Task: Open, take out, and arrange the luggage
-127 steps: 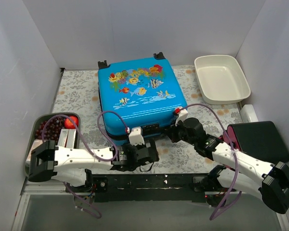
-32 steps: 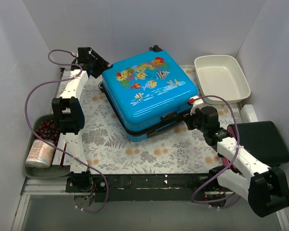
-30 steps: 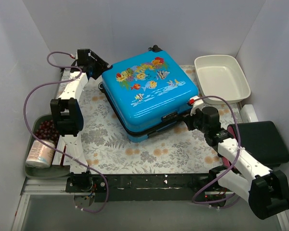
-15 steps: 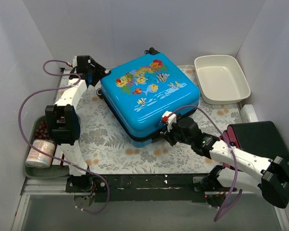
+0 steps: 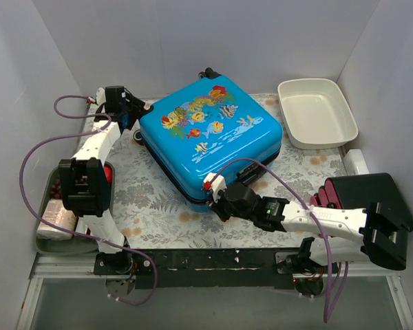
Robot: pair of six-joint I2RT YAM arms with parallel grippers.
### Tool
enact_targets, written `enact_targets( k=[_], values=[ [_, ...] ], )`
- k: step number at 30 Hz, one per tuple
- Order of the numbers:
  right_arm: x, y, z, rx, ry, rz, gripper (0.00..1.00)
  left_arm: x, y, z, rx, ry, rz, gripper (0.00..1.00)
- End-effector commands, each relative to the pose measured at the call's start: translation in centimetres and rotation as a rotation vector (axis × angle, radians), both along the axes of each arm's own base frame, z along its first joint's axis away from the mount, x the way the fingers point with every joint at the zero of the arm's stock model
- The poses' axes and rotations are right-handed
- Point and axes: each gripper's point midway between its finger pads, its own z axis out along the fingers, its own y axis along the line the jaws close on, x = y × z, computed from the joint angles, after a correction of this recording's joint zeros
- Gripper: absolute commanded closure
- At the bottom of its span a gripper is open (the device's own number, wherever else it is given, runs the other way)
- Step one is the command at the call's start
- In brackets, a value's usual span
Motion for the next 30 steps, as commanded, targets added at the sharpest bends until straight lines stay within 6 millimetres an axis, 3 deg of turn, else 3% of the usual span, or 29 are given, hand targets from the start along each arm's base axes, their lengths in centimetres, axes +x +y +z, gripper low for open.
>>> enact_targets(
  k=[1,7,9,13,14,19,20,23,26,30],
  values=[
    [0.2,3.4,3.9,0.147,-0.024,-0.045,0.99,-5.9,3.1,-4.9,0.131,0.244,0.123,1.0],
    [3.4,-0.5,5.0,0.136,-0.067,-0.282,0.99,-9.9,3.6,-4.8,0.125,0.251,0.149,1.0],
    [4.5,-2.2,4.3,0.138,-0.047,-0.331,0.99,-12.0,3.0,-4.8,0.09,0.244,0.131,1.0],
    [7.7,-6.0,5.0,0.183,-0.057,-0.417,0.99,-15.0,1.7,-4.4,0.037,0.199,0.11,1.0],
    [9.3,-7.6,5.1,0.183,-0.067,-0.465,0.99,-15.7,0.9,-4.4,0.033,0.197,0.089,1.0],
    [12.7,-10.9,5.6,0.134,-0.129,-0.496,0.99,-19.4,-2.8,-4.2,-0.017,0.157,-0.012,1.0],
    [13.5,-11.9,5.7,0.122,-0.138,-0.527,0.99,-21.0,-4.2,-4.4,-0.041,0.142,-0.042,1.0],
    [14.7,-12.5,6.1,0.117,-0.154,-0.514,0.99,-23.2,-6.0,-4.4,-0.079,0.101,-0.056,1.0],
    [14.3,-11.6,5.6,0.108,-0.133,-0.436,0.99,-23.9,-6.0,-4.9,-0.127,0.108,-0.007,1.0],
    [12.0,-10.5,4.2,0.092,-0.04,-0.318,0.99,-23.9,-5.6,-5.3,-0.145,0.117,0.059,1.0]
  ],
)
